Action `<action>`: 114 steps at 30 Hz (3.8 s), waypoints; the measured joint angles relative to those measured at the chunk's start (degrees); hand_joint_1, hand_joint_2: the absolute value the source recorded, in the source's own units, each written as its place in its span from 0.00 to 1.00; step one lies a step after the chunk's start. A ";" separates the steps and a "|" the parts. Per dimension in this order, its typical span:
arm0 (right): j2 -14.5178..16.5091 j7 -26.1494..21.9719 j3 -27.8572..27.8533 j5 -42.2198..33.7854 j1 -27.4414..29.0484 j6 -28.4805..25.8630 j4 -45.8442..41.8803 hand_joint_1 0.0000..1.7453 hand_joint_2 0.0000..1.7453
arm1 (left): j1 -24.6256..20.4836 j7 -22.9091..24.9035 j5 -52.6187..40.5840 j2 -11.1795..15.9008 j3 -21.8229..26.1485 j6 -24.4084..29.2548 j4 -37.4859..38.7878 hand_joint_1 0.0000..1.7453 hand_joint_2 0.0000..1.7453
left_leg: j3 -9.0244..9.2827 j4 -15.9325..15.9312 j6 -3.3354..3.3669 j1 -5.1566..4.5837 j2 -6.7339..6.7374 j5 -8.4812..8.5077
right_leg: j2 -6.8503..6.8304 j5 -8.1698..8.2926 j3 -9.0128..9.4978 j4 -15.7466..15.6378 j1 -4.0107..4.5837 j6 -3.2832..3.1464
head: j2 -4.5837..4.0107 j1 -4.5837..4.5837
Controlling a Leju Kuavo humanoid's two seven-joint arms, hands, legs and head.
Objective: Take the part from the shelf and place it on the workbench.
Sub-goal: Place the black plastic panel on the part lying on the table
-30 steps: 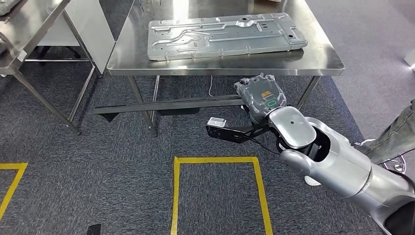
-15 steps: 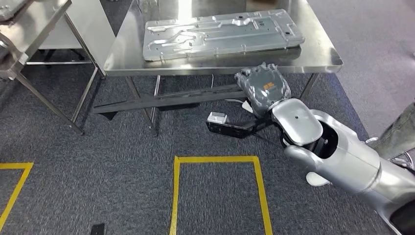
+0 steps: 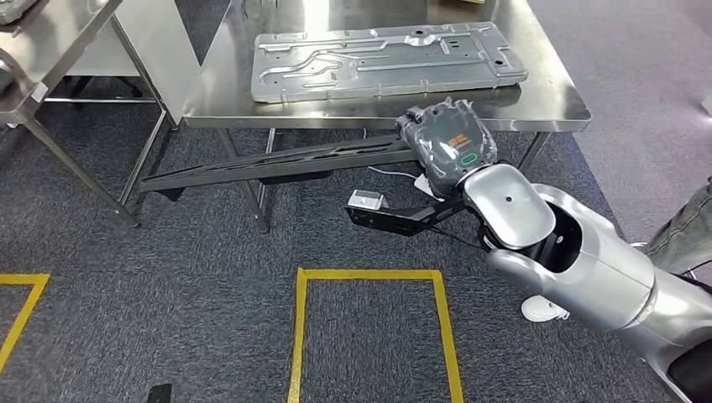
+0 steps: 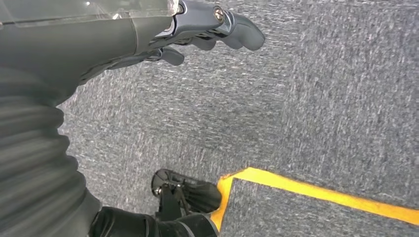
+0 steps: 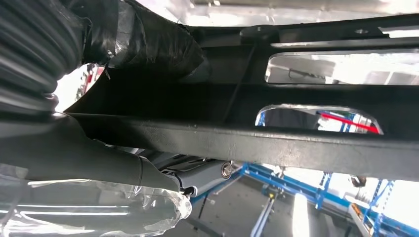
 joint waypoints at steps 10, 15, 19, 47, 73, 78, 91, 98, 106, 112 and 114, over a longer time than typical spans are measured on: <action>1.75 -0.31 1.04 0.16 -1.91 0.69 0.01 1.00 1.00 | -0.13 2.74 -0.61 0.15 0.00 -0.57 0.04 0.00 1.00 | -0.06 1.49 -1.43 0.39 -0.60 -1.58 | 0.12 2.84 0.02 -2.41 -1.13 0.93 | 0.00 0.44; 3.50 -0.46 1.83 0.21 -3.23 0.84 0.20 1.00 1.00 | -0.17 3.69 -0.73 0.27 -0.02 -0.95 0.07 0.00 1.00 | -1.43 4.55 -2.72 0.49 -0.37 -3.58 | 0.06 2.55 0.66 -3.05 -1.06 -1.22 | 0.00 0.19; 4.50 -0.57 2.49 0.24 -3.68 0.89 0.38 1.00 1.00 | -0.08 3.77 -0.80 0.54 -0.02 -1.01 0.07 0.00 1.00 | -8.35 16.96 -3.04 0.51 -0.18 -7.61 | 0.03 2.09 1.22 -3.09 -0.64 -2.08 | -0.01 0.01; 5.49 -1.08 3.20 0.53 -5.73 0.52 2.79 1.00 1.00 | -0.17 2.89 -1.13 1.83 -0.04 -2.01 0.17 0.00 1.00 | -1.92 8.82 -3.07 0.47 -0.16 -6.62 | 0.25 2.80 0.67 -3.14 -0.96 -1.91 | -0.01 0.39; 5.02 -1.17 3.22 1.71 -4.36 0.60 3.71 1.00 1.00 | 0.00 3.07 -0.10 2.13 -0.07 -1.29 0.37 0.00 1.00 | 3.93 0.68 -1.98 0.29 -0.29 -4.05 | 0.37 4.77 -1.74 -2.75 -0.98 -0.49 | 0.00 1.20; 4.64 -0.96 3.22 2.33 -4.27 0.67 3.65 1.00 1.00 | -0.10 3.06 -0.11 2.16 -0.07 -1.21 0.37 0.00 1.00 | -2.34 11.64 -3.02 0.46 -0.10 -6.38 | 0.58 3.84 0.00 -3.26 -1.10 -1.97 | 0.00 0.97; 3.75 -0.93 3.19 2.34 -3.35 0.68 3.62 1.00 1.00 | 0.20 3.54 -0.41 2.49 -0.07 -1.18 0.46 0.00 1.00 | -1.38 -0.13 0.35 -0.57 0.07 1.89 | 0.73 -0.55 3.64 -0.57 -0.28 -0.34 | -0.01 1.21; 2.61 -0.26 3.17 2.38 -2.43 1.84 3.17 1.00 1.00 | 0.16 3.94 -0.36 2.40 -0.07 -0.83 0.47 0.00 1.00 | 1.14 0.15 0.55 -0.40 -0.07 -0.40 | 0.43 -1.39 -4.64 7.05 -0.75 0.71 | -0.01 1.36; 1.18 0.10 2.84 2.57 -1.48 2.44 2.09 1.00 1.00 | 0.08 5.27 -0.25 2.29 -0.09 0.26 0.48 0.00 1.00 | 1.64 2.96 -1.68 -0.52 -0.23 -3.51 | 0.47 4.79 -0.80 -3.17 -0.73 -1.75 | 0.00 1.15; 0.31 0.17 2.56 2.48 -0.06 2.52 1.75 1.00 1.00 | 0.08 5.24 -0.25 2.21 -0.09 0.33 0.48 0.00 1.00 | -6.88 15.32 -2.72 0.01 -0.11 -6.67 | 0.71 3.90 0.32 -3.31 -0.75 -2.39 | 0.00 1.04; 0.06 0.17 2.49 2.46 0.22 2.46 1.73 1.00 1.00 | 0.12 5.17 -0.25 2.21 -0.09 0.33 0.49 0.00 1.00 | -4.82 8.79 -2.29 0.01 -0.11 -1.95 | 0.79 3.45 1.02 -3.33 -0.69 -2.22 | 0.00 1.04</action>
